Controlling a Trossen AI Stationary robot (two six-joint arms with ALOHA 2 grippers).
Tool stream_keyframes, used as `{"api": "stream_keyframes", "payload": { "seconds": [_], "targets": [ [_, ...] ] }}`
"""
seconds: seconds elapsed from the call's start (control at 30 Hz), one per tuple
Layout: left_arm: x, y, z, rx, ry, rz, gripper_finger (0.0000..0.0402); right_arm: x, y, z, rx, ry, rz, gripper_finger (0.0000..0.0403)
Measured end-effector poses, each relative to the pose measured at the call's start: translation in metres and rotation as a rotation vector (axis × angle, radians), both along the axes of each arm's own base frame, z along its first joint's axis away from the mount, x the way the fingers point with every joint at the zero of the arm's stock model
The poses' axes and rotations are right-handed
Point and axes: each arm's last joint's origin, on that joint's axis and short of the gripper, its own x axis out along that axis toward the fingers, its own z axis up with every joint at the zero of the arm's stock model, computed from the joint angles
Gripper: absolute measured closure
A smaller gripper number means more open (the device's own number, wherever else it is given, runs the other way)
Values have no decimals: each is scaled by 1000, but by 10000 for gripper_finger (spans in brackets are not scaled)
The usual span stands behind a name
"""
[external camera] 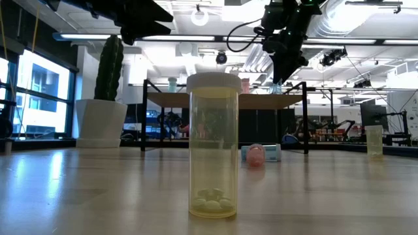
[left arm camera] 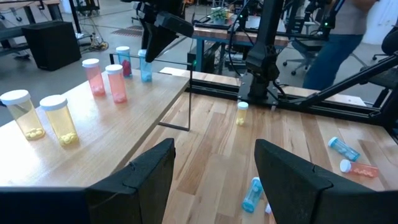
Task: Pick and place medicine bottles onto shelf by color
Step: Put the blue pill bottle on the shelf aligned with the other blue pill bottle
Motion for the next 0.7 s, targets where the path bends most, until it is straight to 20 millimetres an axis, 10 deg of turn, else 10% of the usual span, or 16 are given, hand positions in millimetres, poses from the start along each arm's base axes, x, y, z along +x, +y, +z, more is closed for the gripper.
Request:
{"api": "stream_keyframes", "payload": {
  "seconds": [0.7],
  "targets": [
    [0,0,0,0,1,0,188,-1,0,23,-32,-23,2,245]
  ]
}}
